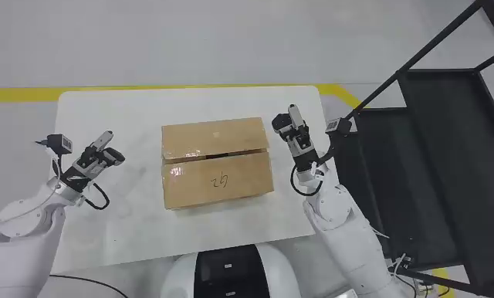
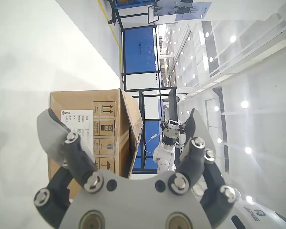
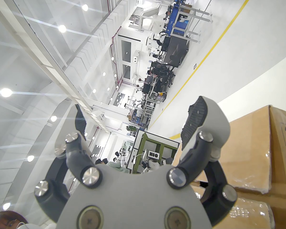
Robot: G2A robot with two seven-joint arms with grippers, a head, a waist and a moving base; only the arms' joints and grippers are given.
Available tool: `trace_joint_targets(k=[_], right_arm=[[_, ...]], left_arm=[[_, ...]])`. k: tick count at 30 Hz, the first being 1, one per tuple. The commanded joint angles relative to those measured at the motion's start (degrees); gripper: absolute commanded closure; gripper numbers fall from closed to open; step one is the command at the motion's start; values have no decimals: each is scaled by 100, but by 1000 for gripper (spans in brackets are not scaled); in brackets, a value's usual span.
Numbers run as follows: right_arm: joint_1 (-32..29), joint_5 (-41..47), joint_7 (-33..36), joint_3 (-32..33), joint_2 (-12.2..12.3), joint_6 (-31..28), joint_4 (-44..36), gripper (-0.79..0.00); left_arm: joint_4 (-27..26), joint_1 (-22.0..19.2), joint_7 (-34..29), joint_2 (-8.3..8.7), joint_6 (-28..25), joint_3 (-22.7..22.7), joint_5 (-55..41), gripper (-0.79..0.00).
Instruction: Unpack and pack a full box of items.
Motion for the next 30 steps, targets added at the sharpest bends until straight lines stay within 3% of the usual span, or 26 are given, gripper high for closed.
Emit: trace_joint_targets(k=[1,9,12,16,20,23,30], right_arm=[[0,0,0,0,0,0,0,-785],[2,1,14,7,1,33,1,-785],[49,340,439,96,22,219,43,-785],[100,947,1746,457,124,783,-25,-785],[109,1327,3494,896,274,1259,-51,-785],[161,1561,4341,1117,352,1554,48,-785],[482,1545,6553,1383,547,1484,543,-785]], left_arm=[[0,0,0,0,0,0,0,-785],[-89,21,76,-7,51,-3,92,-785],[-160,12,-152,5,35,-93,88,-785],[-295,46,-378,54,-351,-288,665,-785],[-382,69,-1166,102,-609,-456,487,-785],[-341,12,-1794,129,-714,-518,186,-785],[51,-401,-3562,193,-609,-505,-532,-785]])
